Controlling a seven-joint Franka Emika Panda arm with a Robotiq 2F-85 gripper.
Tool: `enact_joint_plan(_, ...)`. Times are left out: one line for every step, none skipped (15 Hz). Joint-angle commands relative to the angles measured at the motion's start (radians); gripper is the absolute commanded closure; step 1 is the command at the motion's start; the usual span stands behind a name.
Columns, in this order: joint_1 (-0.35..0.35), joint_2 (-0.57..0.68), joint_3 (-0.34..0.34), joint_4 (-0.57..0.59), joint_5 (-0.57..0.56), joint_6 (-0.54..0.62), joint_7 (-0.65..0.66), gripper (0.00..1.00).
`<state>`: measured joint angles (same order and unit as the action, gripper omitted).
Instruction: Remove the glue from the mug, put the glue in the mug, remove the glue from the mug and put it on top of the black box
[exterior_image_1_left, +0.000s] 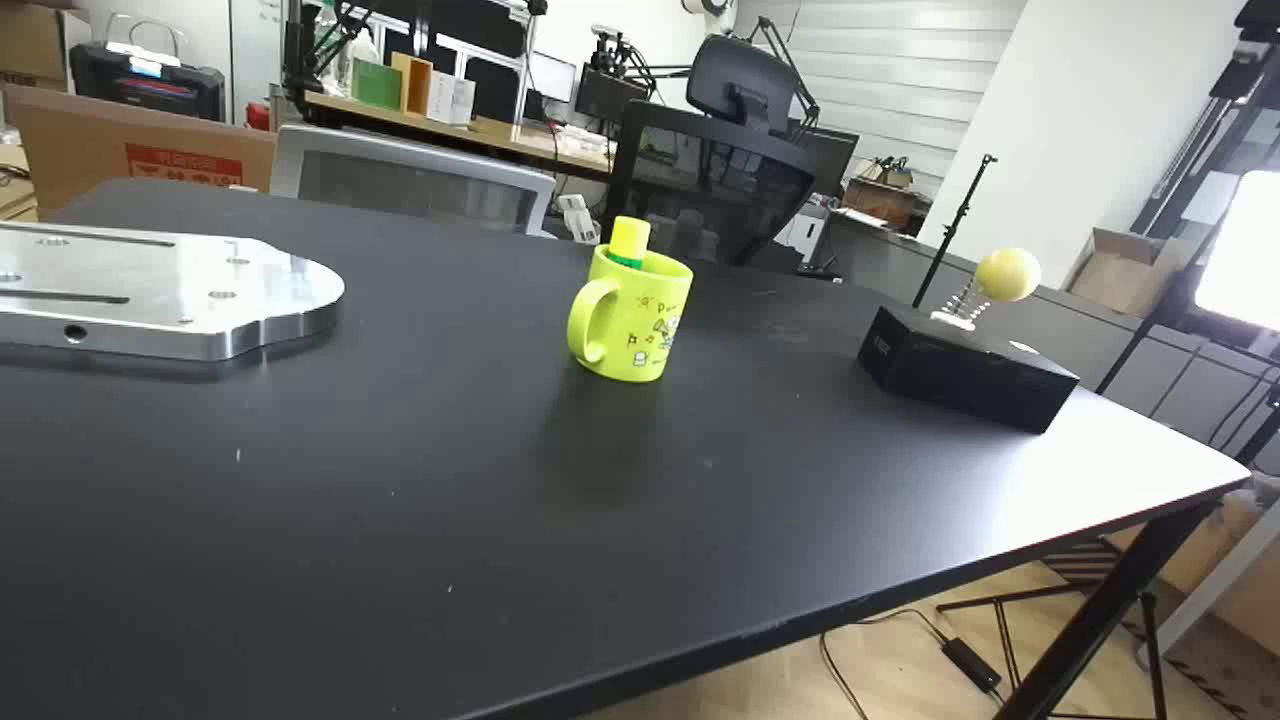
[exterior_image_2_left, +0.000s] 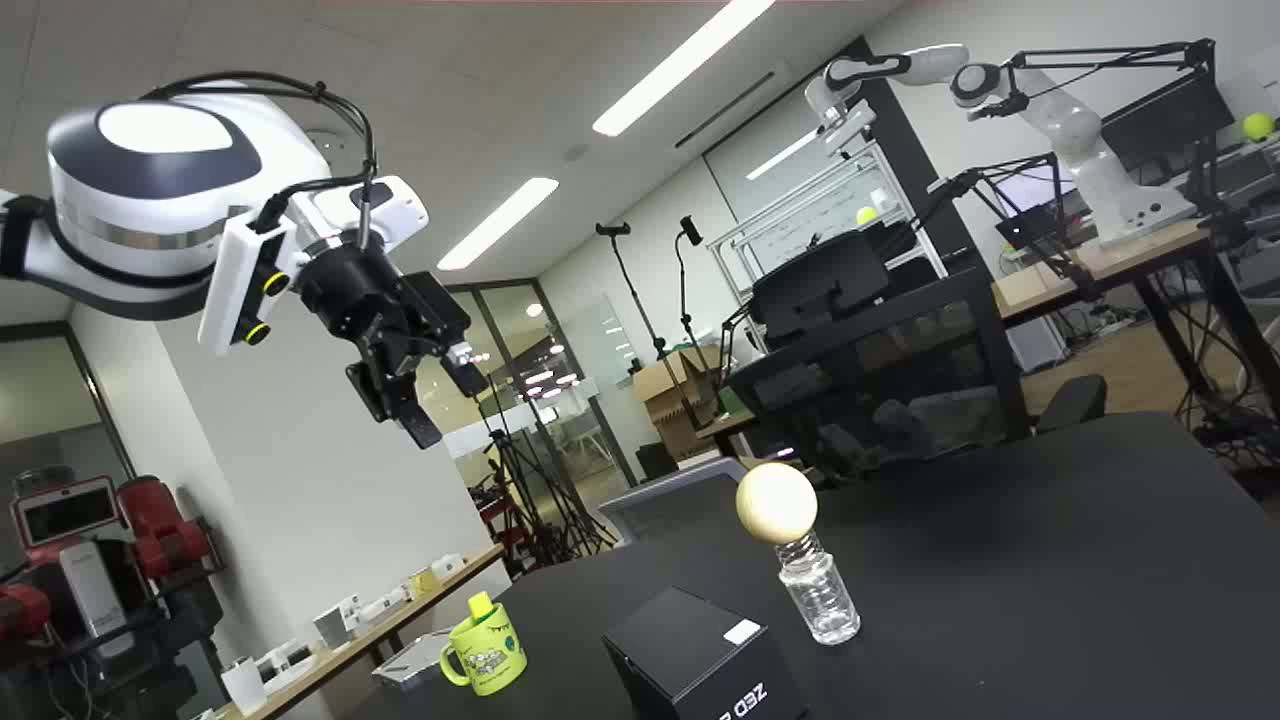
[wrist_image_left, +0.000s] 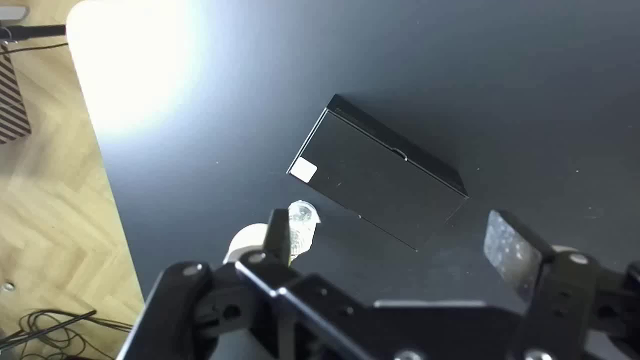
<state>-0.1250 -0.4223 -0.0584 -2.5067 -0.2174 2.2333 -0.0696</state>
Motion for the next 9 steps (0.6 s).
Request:
enact_joint_plan(0.006, 0.0, -0.005, 0.002, -0.002, -0.003, 0.002, 0.0)
enact_joint_plan(0.006, 0.0, -0.005, 0.002, -0.002, -0.003, 0.002, 0.0)
enact_joint_plan(0.006, 0.0, -0.005, 0.002, -0.002, -0.003, 0.002, 0.0)
enact_joint_plan(0.006, 0.0, -0.005, 0.002, -0.002, -0.003, 0.002, 0.0)
enact_joint_plan(0.006, 0.0, -0.005, 0.002, -0.002, -0.003, 0.002, 0.0)
enact_joint_plan(0.006, 0.0, -0.005, 0.002, -0.002, -0.003, 0.002, 0.0)
enact_joint_plan(0.006, 0.0, -0.005, 0.002, -0.002, -0.003, 0.002, 0.0)
enact_joint_plan(0.006, 0.0, -0.005, 0.002, -0.002, -0.003, 0.002, 0.0)
enact_joint_plan(0.014, 0.01, -0.013, 0.007, 0.007, 0.01, -0.024, 0.0)
